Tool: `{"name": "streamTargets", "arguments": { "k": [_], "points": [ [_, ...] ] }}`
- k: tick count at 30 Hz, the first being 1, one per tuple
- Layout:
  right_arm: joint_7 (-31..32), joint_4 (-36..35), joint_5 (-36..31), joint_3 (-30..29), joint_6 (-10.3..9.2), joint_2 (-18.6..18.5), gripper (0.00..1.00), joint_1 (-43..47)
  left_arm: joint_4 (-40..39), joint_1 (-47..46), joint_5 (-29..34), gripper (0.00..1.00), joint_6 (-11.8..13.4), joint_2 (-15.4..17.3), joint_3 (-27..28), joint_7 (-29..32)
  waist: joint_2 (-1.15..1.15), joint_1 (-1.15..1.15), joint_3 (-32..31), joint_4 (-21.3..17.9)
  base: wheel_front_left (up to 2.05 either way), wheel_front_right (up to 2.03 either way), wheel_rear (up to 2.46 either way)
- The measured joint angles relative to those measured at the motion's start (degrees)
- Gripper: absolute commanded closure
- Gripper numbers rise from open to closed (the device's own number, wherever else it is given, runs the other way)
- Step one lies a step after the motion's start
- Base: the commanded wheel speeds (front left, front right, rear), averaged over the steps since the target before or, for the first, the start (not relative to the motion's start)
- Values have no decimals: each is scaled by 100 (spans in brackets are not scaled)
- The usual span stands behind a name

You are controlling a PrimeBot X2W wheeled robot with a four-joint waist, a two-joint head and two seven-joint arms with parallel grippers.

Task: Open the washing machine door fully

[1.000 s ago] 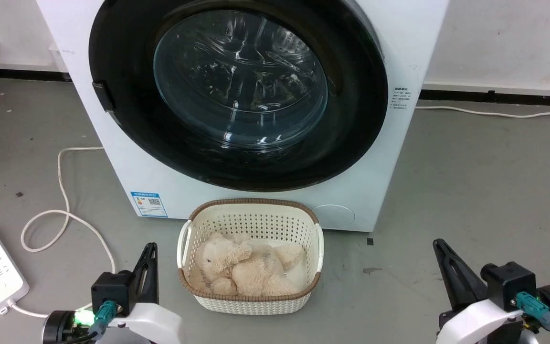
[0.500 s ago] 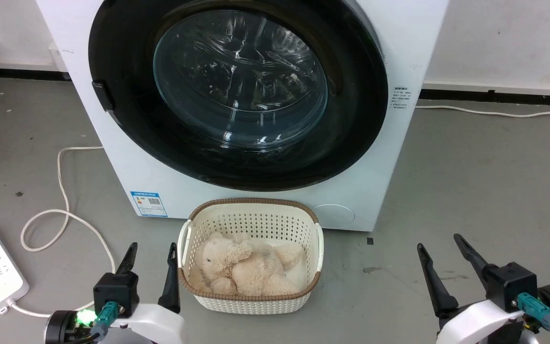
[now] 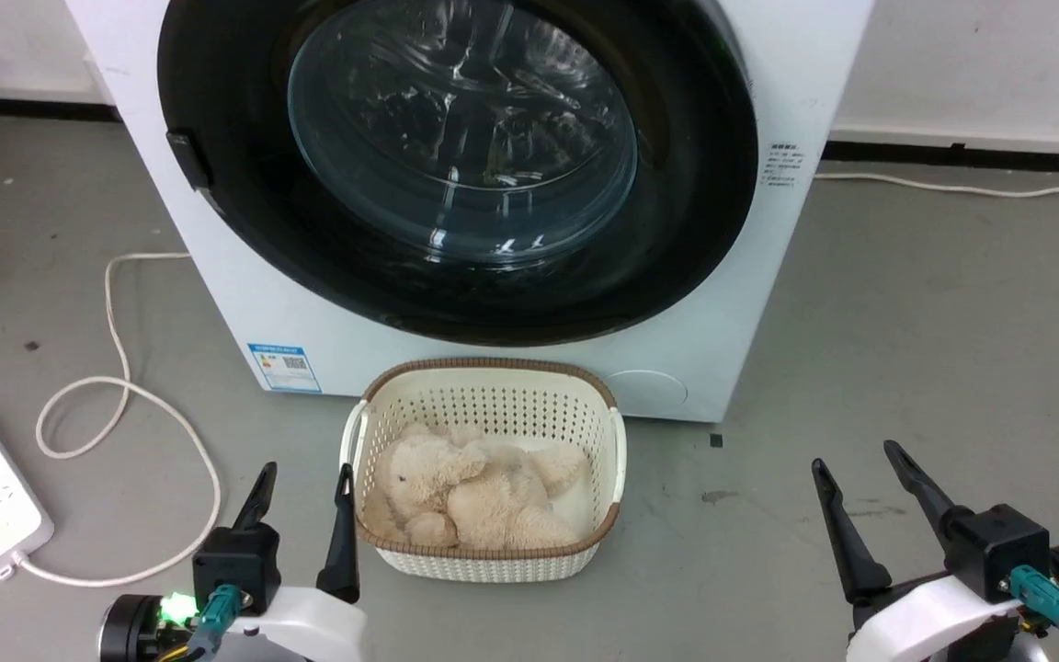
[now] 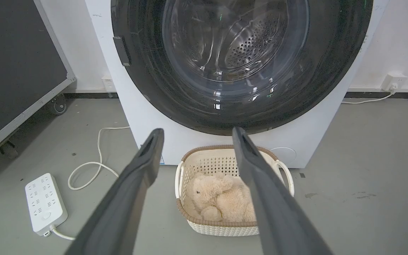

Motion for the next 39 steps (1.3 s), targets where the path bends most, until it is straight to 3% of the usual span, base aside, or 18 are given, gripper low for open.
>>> {"name": "streamTargets", "arguments": {
  "k": [6, 7, 8, 9, 21, 39],
  "points": [
    [-51, -2, 79, -46, 0, -46, 0, -59, -18, -71, -4, 0, 52, 0, -80, -69, 0, 0, 201, 39, 0, 0, 0],
    [-51, -4, 102, -56, 0, -58, 5, -113, -27, -105, -4, 0, 64, 0, -89, -87, 0, 0, 239, 47, 0, 0, 0],
    [-46, -19, 123, -60, 0, -77, 71, -164, -40, -130, -4, 0, 69, -1, -94, -99, 0, 0, 275, 55, 0, 0, 0],
    [-45, -33, 159, -70, 0, -100, 100, -216, -47, -144, -4, 0, 81, 0, -99, -110, 0, 0, 313, 64, 0, 0, 0],
    [189, -100, 927, -200, 0, -401, 100, -955, -114, -322, -46, 0, 204, -1, -236, -245, 0, 0, 737, 167, 0, 0, 0],
    [1386, 482, 2485, -993, -1, -265, 100, -2842, -209, -522, -100, 0, 383, -2, -459, -461, 0, 1, 1256, 439, 0, 0, 0]
  ]
}}
